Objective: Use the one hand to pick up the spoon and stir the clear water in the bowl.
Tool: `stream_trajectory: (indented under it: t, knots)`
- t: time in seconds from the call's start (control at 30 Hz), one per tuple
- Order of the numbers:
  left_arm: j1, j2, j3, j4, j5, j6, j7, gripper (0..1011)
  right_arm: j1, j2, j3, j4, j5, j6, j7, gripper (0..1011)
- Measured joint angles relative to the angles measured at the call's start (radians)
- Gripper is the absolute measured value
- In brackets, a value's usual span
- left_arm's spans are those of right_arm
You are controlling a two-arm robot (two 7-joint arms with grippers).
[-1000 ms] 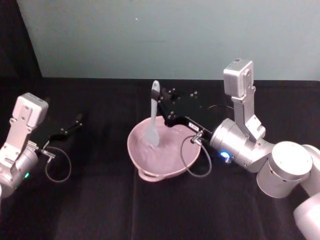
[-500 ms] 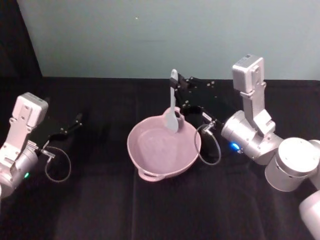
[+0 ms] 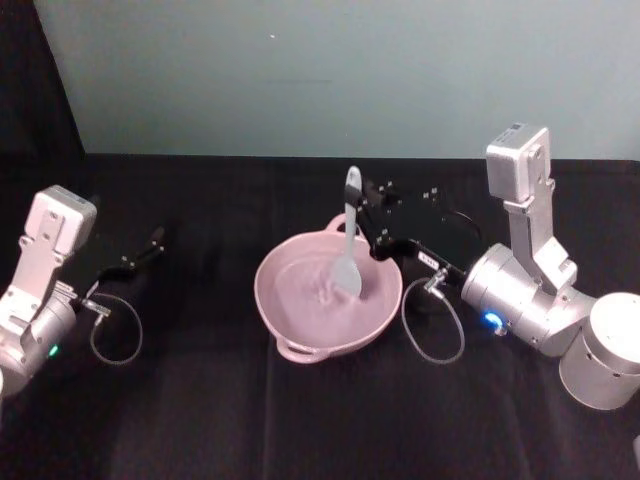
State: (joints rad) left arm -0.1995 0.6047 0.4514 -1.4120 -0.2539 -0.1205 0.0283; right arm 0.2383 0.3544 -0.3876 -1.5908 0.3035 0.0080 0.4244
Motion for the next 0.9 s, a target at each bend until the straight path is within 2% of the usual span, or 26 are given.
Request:
stream_trajectory:
  t: [0.2, 0.43, 0.6, 0.77, 0.9]
  knots:
    - [0.000, 0.000, 0.000, 0.000, 0.000, 0.000, 0.000, 1011, -0.014, 0.007, -0.013, -0.021, 0.061, 0.049, 0.027, 106]
    - [0.000, 0.000, 0.000, 0.000, 0.000, 0.000, 0.000, 1011, -0.002, -0.015, -0.036, 0.013, 0.091, 0.023, 0.036, 106]
    - [0.000, 0.000, 0.000, 0.000, 0.000, 0.000, 0.000, 1011, 0.024, -0.038, -0.052, 0.062, 0.085, -0.018, 0.030, 106]
    - [0.000, 0.000, 0.000, 0.000, 0.000, 0.000, 0.000, 1011, 0.060, -0.072, -0.058, 0.135, 0.045, -0.075, -0.006, 106]
    - [0.000, 0.000, 0.000, 0.000, 0.000, 0.000, 0.000, 1011, 0.072, -0.083, -0.054, 0.159, 0.016, -0.100, -0.030, 106]
